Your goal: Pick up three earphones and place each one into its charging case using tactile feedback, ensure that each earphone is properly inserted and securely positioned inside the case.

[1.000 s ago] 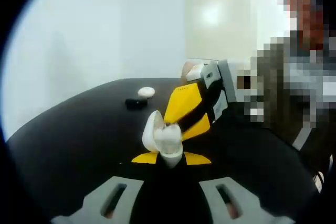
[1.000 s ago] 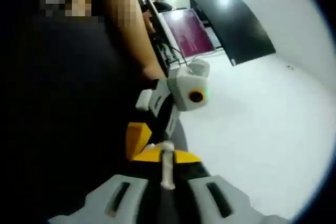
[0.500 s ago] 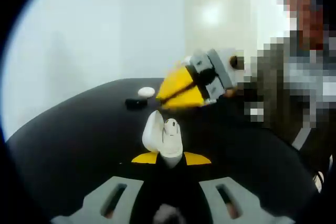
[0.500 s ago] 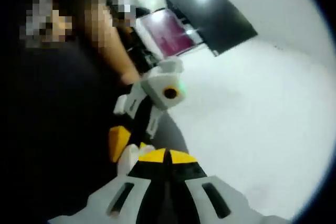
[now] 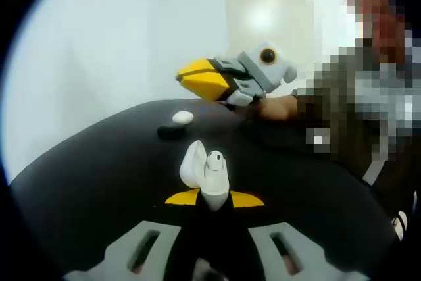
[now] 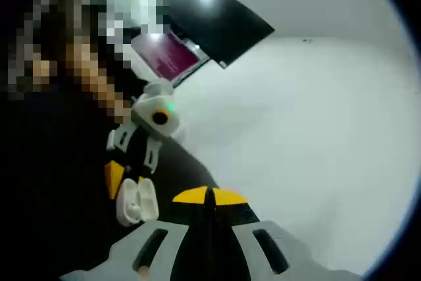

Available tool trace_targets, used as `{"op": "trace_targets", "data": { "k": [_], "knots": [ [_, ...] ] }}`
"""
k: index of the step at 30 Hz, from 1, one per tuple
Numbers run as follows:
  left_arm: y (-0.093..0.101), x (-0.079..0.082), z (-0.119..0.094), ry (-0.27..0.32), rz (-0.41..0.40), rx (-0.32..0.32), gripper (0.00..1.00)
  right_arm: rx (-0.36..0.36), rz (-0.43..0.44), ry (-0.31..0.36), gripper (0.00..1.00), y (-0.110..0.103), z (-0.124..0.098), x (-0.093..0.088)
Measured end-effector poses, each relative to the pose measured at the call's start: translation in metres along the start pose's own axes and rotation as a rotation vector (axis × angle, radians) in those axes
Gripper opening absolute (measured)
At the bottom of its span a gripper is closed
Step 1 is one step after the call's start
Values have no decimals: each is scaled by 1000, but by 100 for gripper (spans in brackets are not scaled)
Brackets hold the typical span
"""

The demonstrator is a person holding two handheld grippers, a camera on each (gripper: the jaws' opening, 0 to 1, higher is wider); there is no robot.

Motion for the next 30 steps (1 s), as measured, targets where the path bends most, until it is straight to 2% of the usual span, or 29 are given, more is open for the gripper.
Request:
{"op": "trace_targets", "data": {
  "k": [3,6,8,10,12,13,14,15,16,17,19,21,25,27,30],
  "knots": [
    [-3,1,0,12,-3,16,11,-6,19,3,4,3,-1,-1],
    [0,-8,7,-45,10,7,12,-11,30,0,4,5,-1,-4],
    [0,-7,8,-28,-2,9,12,25,68,-13,4,1,1,-9],
    [-1,-8,9,-27,-10,10,12,156,179,-67,9,-13,3,-19],
    [-1,-9,10,-28,0,15,12,272,396,-103,17,-24,6,-27],
    [-2,-9,10,-27,3,15,12,371,505,-121,24,-34,5,-30],
    [-2,-9,10,-26,4,15,13,426,614,-149,29,-39,3,-34],
    [-3,-9,9,-25,6,14,13,402,655,-123,30,-33,6,-36],
    [-3,-9,9,-24,7,14,13,434,698,-96,31,-34,5,-35],
    [-3,-8,9,-22,6,13,13,475,782,-124,31,-36,2,-37],
    [-3,-8,8,-22,6,12,13,517,884,-164,33,-38,0,-40],
    [-4,-8,7,-22,5,11,13,538,892,-198,33,-43,-1,-45],
    [-4,-7,6,-22,5,11,13,546,786,-294,33,-60,2,-59],
    [-4,-6,6,-23,5,9,13,559,780,-295,33,-67,5,-56],
    [-3,-6,5,-23,13,5,13,552,794,-267,30,-65,7,-52]
  ]
}}
Point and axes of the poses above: the point that each gripper's makers call its tool centre point, and the gripper's own axes: z roughly forward along the fingers, y roughly to its right, x roughly out of its top, the point moved 3 cm from there along -z, roughly backward along the fingers, and after that the axes turned 10 degrees about z, right-handed, at the moved point
